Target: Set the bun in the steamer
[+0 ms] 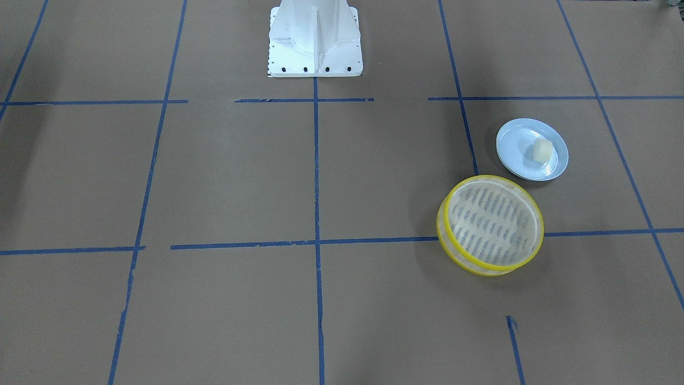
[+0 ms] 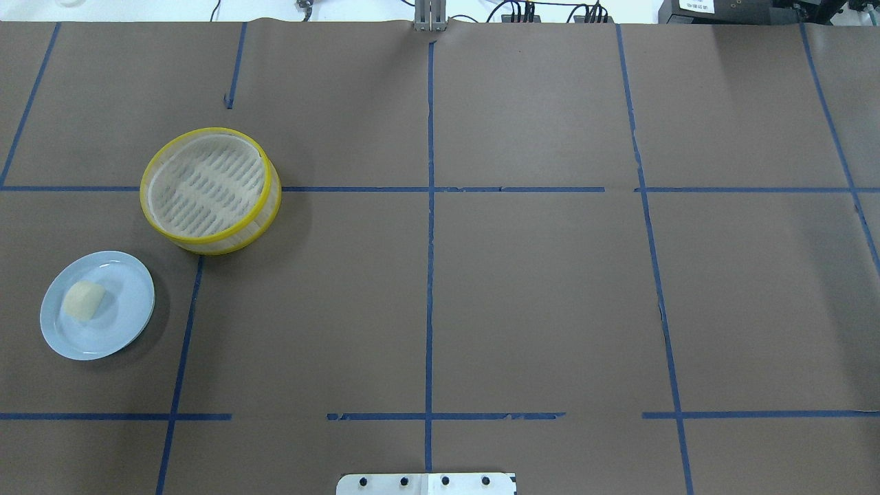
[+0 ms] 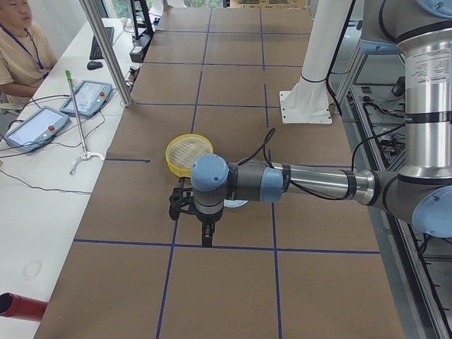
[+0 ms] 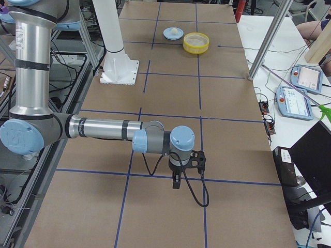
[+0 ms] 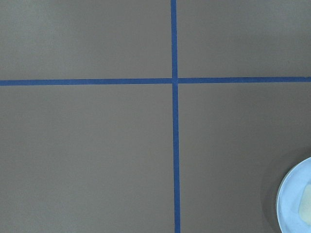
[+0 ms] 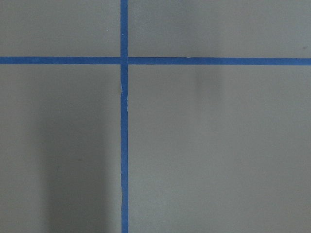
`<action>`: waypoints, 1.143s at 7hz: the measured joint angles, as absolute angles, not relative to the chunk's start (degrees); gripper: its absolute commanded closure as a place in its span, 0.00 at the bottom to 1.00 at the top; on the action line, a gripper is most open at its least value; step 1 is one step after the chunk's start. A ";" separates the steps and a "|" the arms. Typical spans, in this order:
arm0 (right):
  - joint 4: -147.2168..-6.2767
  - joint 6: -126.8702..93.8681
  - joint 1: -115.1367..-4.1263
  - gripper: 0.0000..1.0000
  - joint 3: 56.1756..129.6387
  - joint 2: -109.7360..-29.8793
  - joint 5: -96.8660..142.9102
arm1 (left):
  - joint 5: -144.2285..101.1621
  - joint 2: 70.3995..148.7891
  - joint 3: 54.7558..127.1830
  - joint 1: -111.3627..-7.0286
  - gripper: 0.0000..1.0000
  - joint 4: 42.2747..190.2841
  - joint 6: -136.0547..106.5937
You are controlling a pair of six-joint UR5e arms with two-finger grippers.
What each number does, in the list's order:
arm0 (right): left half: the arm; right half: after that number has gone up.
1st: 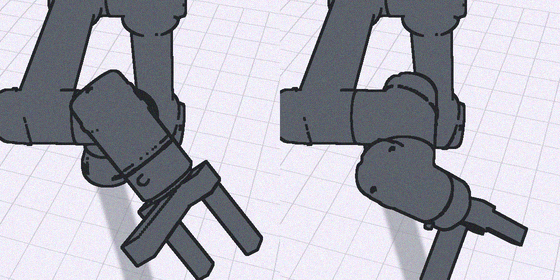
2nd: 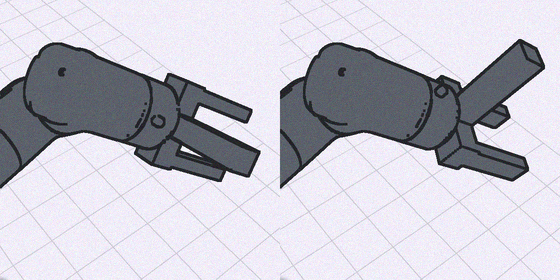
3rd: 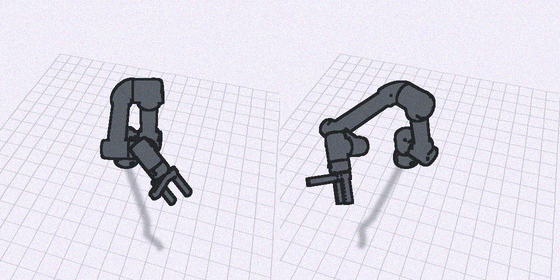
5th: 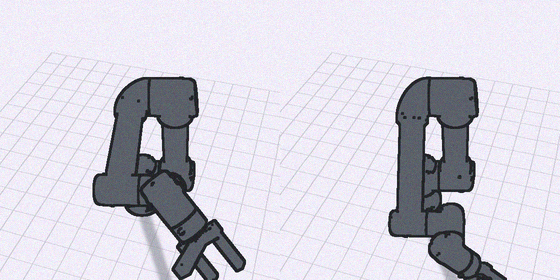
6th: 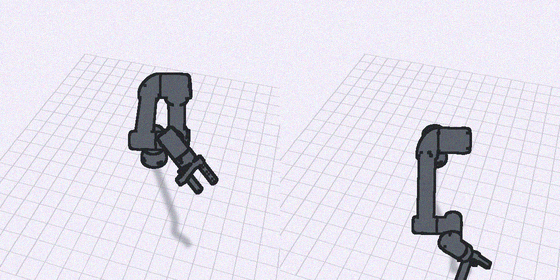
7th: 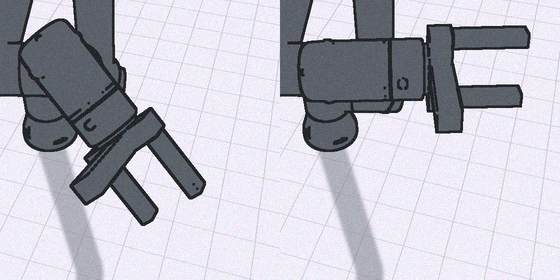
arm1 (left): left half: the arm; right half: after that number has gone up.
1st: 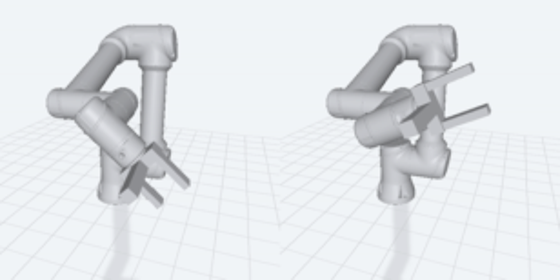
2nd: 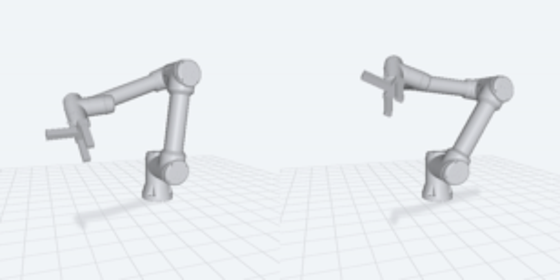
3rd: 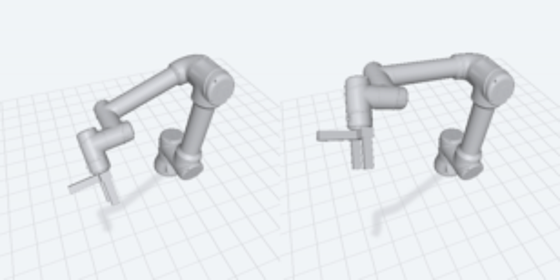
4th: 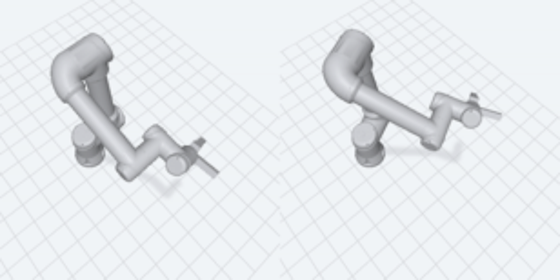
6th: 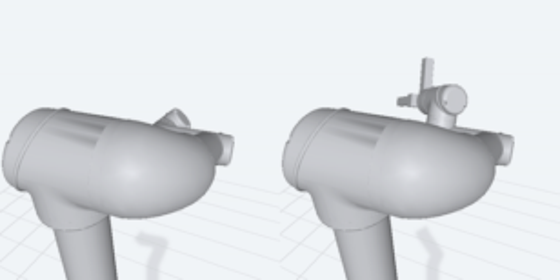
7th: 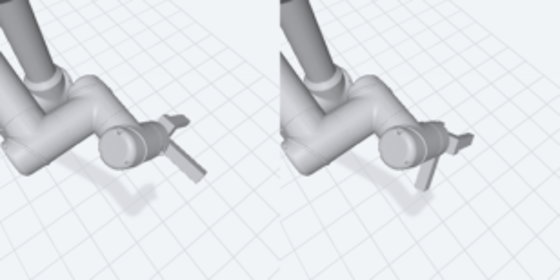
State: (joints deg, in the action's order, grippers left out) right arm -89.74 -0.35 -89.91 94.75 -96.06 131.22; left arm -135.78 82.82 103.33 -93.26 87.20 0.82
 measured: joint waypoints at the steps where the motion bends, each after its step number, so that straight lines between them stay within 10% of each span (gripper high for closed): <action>1: -89.74 -0.35 -89.91 0.00 94.75 -96.06 131.22 | -135.69 82.97 103.29 -93.26 0.00 87.41 0.82; 8: -89.73 -0.35 -89.91 0.00 94.75 -96.06 131.22 | -134.98 82.17 102.67 -72.63 0.00 109.35 -22.63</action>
